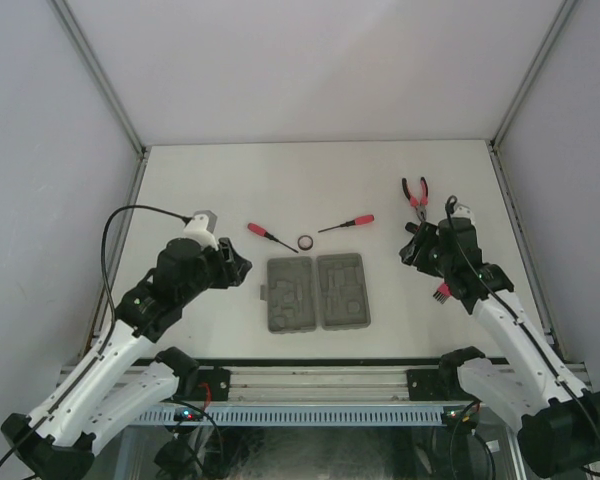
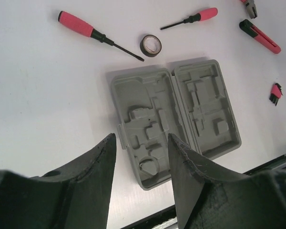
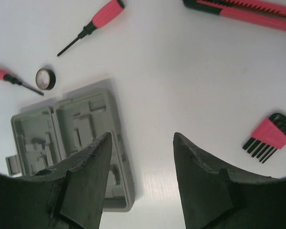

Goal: Sort the tools into containers
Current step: Pick up the pliers at the center of the board.

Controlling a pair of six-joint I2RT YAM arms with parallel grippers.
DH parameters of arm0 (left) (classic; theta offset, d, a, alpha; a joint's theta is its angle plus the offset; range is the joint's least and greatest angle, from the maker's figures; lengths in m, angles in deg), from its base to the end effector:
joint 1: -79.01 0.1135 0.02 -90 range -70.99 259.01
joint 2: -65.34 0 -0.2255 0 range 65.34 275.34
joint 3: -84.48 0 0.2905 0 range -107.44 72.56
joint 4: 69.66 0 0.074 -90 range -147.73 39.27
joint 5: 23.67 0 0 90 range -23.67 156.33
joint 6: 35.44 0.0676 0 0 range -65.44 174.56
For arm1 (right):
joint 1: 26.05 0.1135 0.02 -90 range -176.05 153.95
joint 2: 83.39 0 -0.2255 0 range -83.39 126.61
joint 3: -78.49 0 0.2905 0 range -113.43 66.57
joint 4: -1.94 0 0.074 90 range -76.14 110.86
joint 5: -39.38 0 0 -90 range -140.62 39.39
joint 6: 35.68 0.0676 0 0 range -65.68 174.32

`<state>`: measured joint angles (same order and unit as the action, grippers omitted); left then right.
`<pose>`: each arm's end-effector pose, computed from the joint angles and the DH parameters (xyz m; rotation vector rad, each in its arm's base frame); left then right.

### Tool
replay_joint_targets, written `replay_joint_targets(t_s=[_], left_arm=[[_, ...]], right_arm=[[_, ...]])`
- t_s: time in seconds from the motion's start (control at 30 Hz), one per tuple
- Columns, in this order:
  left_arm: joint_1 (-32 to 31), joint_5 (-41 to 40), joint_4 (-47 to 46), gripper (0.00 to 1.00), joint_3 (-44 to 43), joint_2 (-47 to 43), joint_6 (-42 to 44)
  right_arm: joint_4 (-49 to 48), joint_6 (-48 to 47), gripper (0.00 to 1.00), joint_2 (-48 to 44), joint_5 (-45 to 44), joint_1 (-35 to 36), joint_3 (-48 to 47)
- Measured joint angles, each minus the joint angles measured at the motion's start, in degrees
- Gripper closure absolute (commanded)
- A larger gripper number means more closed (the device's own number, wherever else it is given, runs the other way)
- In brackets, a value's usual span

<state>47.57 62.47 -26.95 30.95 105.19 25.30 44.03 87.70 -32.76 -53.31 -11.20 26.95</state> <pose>0.2181 -0.1280 0.2581 -0.0017 2.1279 -0.5710 0.2656 0.0671 0.1993 0.3976 2.2841 0.3802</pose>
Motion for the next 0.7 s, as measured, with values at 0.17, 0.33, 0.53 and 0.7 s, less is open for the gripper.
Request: replay_joint_targets(t_s=[0.17, 0.33, 0.53, 0.7], left_arm=[[0.24, 0.02, 1.44, 0.49, -0.17, -0.02, 0.44], [0.28, -0.26, 5.03, 0.48, -0.17, -1.03, 0.35], [0.35, -0.61, 9.7, 0.48, -0.17, -2.82, -0.22], [0.35, -0.7, 12.28, 0.47, -0.17, -4.92, -1.36]], right_arm=[[-0.81, -2.45, 0.46, 3.1, 1.36, -4.61, -1.75], [-1.9, -3.67, 0.46, 7.93, 2.62, -7.56, -3.21], [-5.01, -4.48, 0.46, 11.06, 4.15, -7.85, -3.32], [-7.04, -5.73, 0.46, 15.74, 4.52, -8.11, -5.2]])
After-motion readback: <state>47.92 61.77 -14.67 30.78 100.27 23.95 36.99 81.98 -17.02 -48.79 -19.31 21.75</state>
